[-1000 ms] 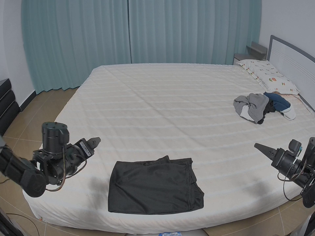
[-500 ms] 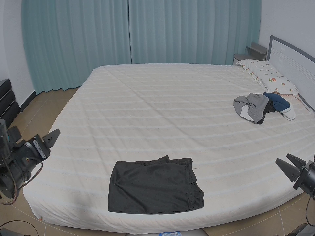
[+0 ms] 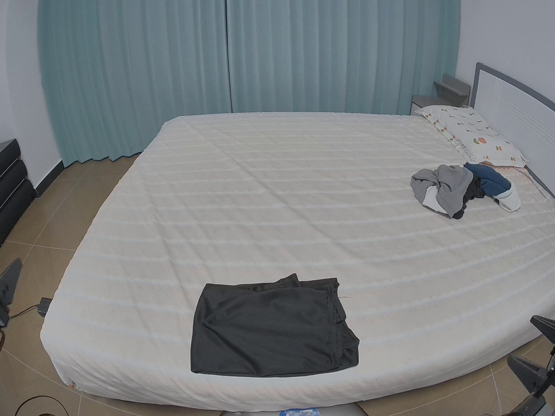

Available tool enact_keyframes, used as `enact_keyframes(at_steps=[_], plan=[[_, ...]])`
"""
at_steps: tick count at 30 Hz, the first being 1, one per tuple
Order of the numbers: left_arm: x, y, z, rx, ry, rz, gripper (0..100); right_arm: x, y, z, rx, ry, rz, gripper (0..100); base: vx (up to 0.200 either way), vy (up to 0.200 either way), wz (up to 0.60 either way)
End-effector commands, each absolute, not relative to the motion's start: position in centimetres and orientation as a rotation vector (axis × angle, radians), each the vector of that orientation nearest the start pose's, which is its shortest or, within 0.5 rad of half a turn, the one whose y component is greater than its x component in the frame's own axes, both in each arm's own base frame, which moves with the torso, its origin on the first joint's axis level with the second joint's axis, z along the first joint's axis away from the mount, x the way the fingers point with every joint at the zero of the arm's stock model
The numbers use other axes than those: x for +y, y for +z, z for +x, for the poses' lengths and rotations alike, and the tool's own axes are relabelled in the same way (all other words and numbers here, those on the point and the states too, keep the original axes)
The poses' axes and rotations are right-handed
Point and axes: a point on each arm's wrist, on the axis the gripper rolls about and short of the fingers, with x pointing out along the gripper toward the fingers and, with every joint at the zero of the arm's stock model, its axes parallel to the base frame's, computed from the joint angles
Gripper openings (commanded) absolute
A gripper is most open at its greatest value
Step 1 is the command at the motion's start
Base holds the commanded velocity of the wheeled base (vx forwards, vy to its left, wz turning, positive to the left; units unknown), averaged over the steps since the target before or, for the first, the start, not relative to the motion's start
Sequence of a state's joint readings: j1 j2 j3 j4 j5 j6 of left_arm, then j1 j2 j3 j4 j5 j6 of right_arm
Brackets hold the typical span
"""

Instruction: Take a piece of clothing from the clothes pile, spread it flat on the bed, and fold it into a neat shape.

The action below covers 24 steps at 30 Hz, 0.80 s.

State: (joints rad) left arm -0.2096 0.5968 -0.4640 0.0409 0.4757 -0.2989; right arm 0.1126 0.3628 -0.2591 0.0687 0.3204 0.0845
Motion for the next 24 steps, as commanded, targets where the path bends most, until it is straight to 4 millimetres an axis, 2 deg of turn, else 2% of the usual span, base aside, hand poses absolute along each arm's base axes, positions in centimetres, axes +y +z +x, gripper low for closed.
enact_keyframes(at_steps=[1, 5, 10, 16, 17, 20, 24], plan=[[1.3, 16.6, -4.2, -0.041, 0.450, -0.088, 100, -0.2, 14.8, -4.8, -0.012, 0.374, -0.041, 100, 0.000, 0.000, 0.00], [1.2, 14.2, -5.1, -0.070, 0.466, -0.023, 100, -0.3, 14.8, -4.5, -0.054, 0.315, -0.096, 100, 0.000, 0.000, 0.00], [1.0, 11.9, -4.7, -0.053, 0.442, -0.014, 100, -0.5, 13.9, -3.5, -0.088, 0.159, -0.114, 100, 0.000, 0.000, 0.00], [1.0, 9.9, -3.2, -0.082, 0.428, -0.016, 100, -0.6, 11.1, -2.3, -0.013, 0.062, -0.120, 100, 0.000, 0.000, 0.00], [0.9, 9.4, -2.8, -0.123, 0.406, -0.023, 100, -0.6, 10.0, -2.0, 0.011, 0.036, -0.125, 100, 0.000, 0.000, 0.00], [0.7, 9.6, -2.6, -0.204, 0.288, -0.052, 100, -0.5, 9.1, -1.5, -0.037, 0.035, -0.113, 100, 0.000, 0.000, 0.00], [0.5, 9.5, -2.5, -0.197, 0.212, -0.063, 100, -0.4, 9.7, -1.5, -0.097, 0.065, -0.104, 100, 0.000, 0.000, 0.00]])
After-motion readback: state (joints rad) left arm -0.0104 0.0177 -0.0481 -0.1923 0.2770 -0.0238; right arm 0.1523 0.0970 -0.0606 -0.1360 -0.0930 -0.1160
